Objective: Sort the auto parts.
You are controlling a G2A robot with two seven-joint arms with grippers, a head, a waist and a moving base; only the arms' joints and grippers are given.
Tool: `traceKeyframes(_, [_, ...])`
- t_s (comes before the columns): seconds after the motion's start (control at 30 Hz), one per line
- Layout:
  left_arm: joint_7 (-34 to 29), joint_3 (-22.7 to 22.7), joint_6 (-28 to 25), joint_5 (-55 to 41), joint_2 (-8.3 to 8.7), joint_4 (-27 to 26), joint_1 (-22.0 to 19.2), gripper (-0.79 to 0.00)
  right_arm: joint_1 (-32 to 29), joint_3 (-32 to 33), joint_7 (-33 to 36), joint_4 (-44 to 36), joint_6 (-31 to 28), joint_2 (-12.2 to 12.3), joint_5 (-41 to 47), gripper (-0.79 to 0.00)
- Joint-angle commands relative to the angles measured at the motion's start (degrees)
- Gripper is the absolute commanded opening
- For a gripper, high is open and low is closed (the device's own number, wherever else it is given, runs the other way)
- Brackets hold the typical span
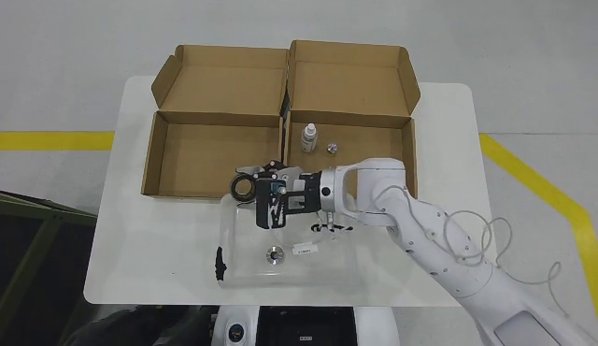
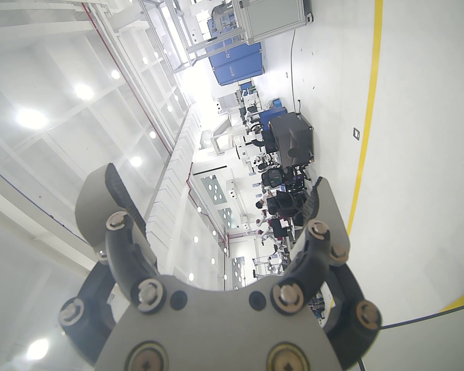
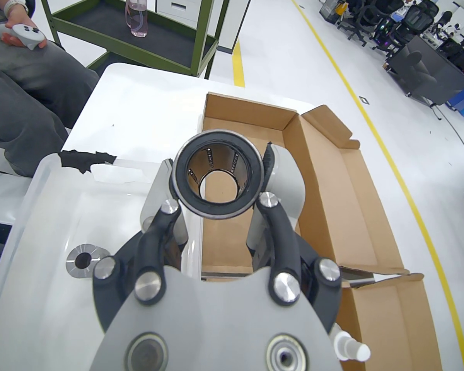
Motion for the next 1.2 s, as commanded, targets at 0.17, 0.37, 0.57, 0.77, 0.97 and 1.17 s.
traceKeyframes(0.17, [0.0,0.0,0.0,0.0,0.0,0.0,0.0,0.0,2.2,-0.2,-1.9,1.7,1.0,-0.8,0.1,-0.785])
traceKeyframes(0.37, [0.0,0.0,0.0,0.0,0.0,0.0,0.0,0.0,4.7,-1.2,-3.3,6.5,2.4,-1.9,0.4,-0.785])
traceKeyframes(0.57, [0.0,0.0,0.0,0.0,0.0,0.0,0.0,0.0,7.8,-3.0,-3.3,12.0,4.5,-3.5,0.4,-0.785])
traceKeyframes(0.77, [0.0,0.0,0.0,0.0,0.0,0.0,0.0,0.0,11.4,-5.2,-2.1,17.1,6.6,-5.3,0.5,-0.785])
traceKeyframes(0.97, [0.0,0.0,0.0,0.0,0.0,0.0,0.0,0.0,14.2,-7.5,-0.7,22.1,8.7,-7.3,0.2,-0.785])
traceKeyframes(1.17, [0.0,0.0,0.0,0.0,0.0,0.0,0.0,0.0,16.4,-9.8,0.6,27.2,11.0,-9.3,-1.1,-0.785])
